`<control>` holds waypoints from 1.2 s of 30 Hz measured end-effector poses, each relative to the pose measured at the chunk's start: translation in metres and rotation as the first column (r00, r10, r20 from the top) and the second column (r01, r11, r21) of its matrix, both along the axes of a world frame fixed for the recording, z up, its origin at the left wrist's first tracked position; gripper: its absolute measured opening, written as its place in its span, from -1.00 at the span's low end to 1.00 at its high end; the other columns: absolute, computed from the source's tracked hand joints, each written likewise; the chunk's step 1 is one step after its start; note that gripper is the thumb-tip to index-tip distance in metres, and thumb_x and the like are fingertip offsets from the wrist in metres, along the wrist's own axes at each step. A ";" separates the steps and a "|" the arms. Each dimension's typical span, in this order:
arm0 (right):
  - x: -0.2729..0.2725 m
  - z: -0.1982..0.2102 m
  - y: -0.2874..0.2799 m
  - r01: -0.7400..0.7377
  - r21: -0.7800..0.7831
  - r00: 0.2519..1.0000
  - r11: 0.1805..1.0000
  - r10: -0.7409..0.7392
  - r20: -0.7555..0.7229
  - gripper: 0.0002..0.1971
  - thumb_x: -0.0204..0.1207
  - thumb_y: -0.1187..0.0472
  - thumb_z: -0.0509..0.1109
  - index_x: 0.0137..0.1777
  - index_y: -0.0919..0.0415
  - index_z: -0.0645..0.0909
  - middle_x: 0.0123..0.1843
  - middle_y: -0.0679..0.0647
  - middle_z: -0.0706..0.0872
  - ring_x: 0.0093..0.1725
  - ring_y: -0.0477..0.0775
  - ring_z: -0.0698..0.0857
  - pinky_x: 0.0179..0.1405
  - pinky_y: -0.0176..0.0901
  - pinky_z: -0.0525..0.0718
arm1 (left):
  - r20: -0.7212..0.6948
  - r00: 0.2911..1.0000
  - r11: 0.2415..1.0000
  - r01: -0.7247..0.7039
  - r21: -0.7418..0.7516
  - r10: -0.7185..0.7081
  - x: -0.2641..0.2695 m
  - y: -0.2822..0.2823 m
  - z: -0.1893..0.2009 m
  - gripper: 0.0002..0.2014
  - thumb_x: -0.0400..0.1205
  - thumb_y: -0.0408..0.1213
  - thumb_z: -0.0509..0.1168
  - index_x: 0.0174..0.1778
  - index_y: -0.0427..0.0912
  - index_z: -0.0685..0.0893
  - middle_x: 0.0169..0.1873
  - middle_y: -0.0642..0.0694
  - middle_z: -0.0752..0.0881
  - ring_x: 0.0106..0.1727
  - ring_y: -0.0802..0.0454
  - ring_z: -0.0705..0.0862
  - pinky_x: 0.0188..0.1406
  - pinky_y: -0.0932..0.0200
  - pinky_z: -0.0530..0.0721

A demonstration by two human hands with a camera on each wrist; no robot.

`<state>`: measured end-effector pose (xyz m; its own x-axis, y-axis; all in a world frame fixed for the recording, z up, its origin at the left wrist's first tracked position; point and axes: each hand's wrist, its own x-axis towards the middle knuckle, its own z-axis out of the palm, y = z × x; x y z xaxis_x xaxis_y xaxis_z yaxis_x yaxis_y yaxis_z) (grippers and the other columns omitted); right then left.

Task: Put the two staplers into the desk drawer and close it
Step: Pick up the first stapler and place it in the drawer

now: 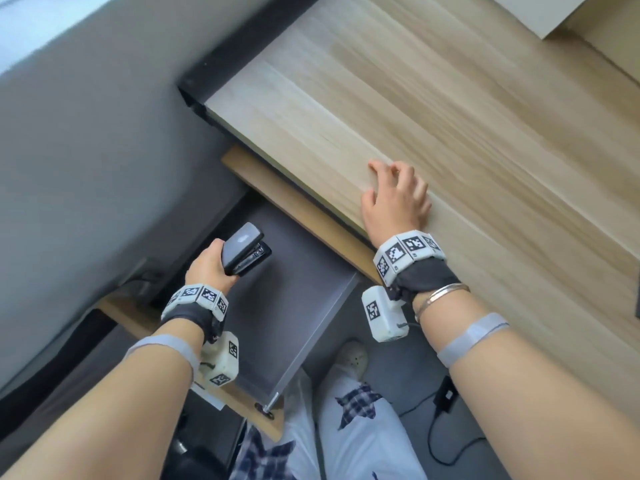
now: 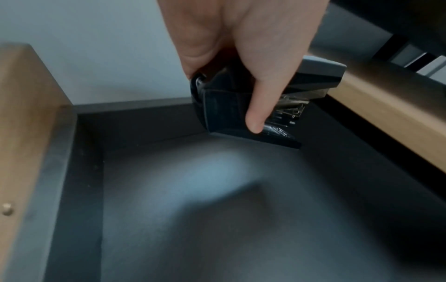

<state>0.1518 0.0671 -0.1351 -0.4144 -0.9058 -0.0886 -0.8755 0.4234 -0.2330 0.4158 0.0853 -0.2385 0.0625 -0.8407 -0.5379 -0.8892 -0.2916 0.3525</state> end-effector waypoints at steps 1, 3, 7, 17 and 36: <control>0.001 -0.002 0.001 0.005 -0.012 1.000 1.000 -0.005 -0.002 -0.55 0.56 0.15 0.19 0.45 -0.13 0.41 0.50 0.03 0.39 0.46 0.19 0.35 0.39 0.13 0.37 | -0.002 1.000 1.000 -0.008 0.006 0.008 -0.001 -0.002 -0.008 -0.65 0.36 -0.35 0.45 -0.02 -0.18 0.47 -0.22 -0.10 0.61 -0.16 -0.19 0.62 -0.18 0.04 0.55; 0.001 -0.004 0.002 0.003 -0.025 1.000 1.000 -0.004 -0.013 -0.55 0.56 0.15 0.18 0.46 -0.14 0.39 0.51 0.04 0.38 0.48 0.19 0.33 0.40 0.14 0.35 | 0.005 1.000 1.000 -0.015 0.012 0.015 -0.005 -0.006 -0.022 -0.62 0.34 -0.33 0.47 -0.01 -0.20 0.48 -0.17 -0.15 0.66 -0.13 -0.21 0.65 -0.14 0.01 0.59; 0.000 -0.008 0.003 -0.017 -0.028 0.999 0.999 0.016 -0.036 -0.54 0.57 0.13 0.17 0.48 -0.13 0.37 0.53 0.05 0.36 0.50 0.20 0.30 0.42 0.16 0.31 | 0.059 0.997 0.997 0.038 0.064 -0.042 -0.010 -0.011 -0.043 -0.56 0.33 -0.35 0.51 0.04 -0.25 0.47 -0.02 -0.26 0.69 0.01 -0.30 0.68 -0.06 -0.04 0.62; 0.005 -0.021 0.002 -0.021 -0.192 0.993 0.981 -0.001 -0.114 -0.54 0.45 0.18 0.24 0.39 -0.03 0.53 0.39 0.15 0.57 0.37 0.32 0.49 0.25 0.23 0.46 | 0.044 0.993 0.994 -0.108 0.023 0.107 -0.014 -0.018 -0.070 -0.51 0.38 -0.42 0.46 0.20 -0.29 0.47 0.14 -0.35 0.65 0.17 -0.36 0.66 0.08 -0.14 0.65; 0.005 -0.023 0.002 -0.030 -0.204 0.990 0.979 0.001 -0.141 -0.54 0.33 0.16 0.35 0.28 -0.03 0.62 0.25 0.13 0.68 0.25 0.30 0.63 0.18 0.20 0.58 | -0.019 0.995 0.993 -0.097 0.069 0.099 -0.022 -0.030 -0.041 -0.41 0.35 -0.39 0.56 0.27 -0.27 0.51 0.26 -0.34 0.58 0.24 -0.32 0.62 0.22 -0.06 0.59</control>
<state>0.1566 0.0691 -0.1579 -0.3955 -0.9050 0.1567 -0.9114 0.3656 -0.1889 0.3937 0.0551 -0.2795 0.1302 -0.7929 -0.5953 -0.8476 -0.4006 0.3480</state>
